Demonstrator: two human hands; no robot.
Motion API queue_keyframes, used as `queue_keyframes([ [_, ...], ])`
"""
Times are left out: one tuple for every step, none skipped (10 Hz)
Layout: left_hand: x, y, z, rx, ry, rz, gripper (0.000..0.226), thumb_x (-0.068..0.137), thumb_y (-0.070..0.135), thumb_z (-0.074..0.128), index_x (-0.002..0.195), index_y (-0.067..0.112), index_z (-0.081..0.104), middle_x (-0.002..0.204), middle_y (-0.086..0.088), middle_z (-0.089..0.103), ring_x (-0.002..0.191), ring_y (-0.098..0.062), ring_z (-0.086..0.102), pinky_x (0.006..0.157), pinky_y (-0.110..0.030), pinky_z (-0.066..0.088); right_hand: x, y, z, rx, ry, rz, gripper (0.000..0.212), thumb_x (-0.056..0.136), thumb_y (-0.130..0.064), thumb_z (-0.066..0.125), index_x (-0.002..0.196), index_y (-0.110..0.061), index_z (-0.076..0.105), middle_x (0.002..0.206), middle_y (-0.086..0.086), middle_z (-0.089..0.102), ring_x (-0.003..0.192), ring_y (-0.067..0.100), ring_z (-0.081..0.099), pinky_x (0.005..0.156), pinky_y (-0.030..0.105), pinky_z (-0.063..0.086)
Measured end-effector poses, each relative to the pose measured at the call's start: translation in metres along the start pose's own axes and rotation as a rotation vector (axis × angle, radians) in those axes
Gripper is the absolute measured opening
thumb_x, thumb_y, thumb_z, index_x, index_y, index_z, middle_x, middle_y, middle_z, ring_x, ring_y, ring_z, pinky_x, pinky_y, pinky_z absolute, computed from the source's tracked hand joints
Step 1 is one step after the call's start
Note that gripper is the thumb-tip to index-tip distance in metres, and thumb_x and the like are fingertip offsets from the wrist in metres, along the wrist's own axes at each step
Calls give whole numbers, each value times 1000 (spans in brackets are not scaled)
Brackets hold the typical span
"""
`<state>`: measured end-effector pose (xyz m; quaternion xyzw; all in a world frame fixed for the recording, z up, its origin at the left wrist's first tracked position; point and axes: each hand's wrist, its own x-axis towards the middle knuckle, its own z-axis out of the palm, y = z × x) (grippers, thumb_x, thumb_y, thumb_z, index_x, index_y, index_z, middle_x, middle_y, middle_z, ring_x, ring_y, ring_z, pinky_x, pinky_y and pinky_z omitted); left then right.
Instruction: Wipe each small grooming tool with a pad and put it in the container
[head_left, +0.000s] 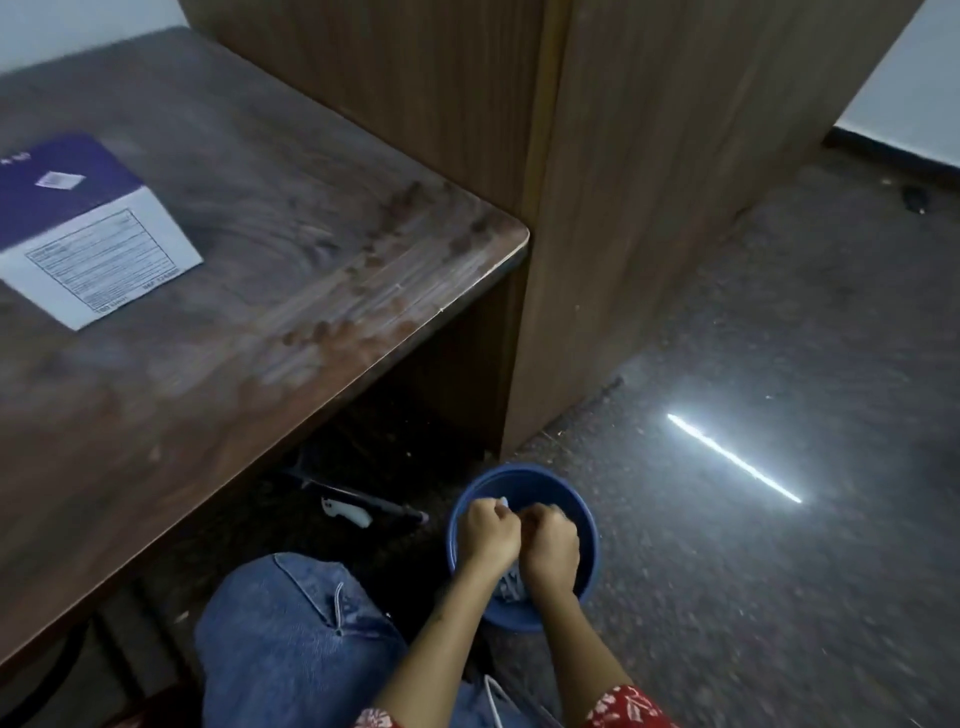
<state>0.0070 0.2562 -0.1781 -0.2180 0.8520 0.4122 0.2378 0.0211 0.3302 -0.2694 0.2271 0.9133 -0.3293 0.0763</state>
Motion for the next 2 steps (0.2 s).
queue_keyframes([
  [3, -6, -2, 33, 10, 4, 37, 100, 20, 34, 105, -2, 63, 112, -18, 64, 105, -30, 58, 70, -23, 31, 5, 2, 1, -35, -29, 16, 19, 89, -8, 48, 95, -9, 66, 105, 5, 62, 83, 21, 59, 66, 32, 46],
  [-4, -4, -9, 22, 27, 57, 36, 101, 20, 31, 107, 0, 61, 114, -16, 64, 106, -28, 58, 73, -24, 34, 5, -7, -8, 56, 79, 16, 20, 89, -6, 48, 91, -6, 68, 100, 10, 65, 75, 19, 58, 59, 26, 40],
])
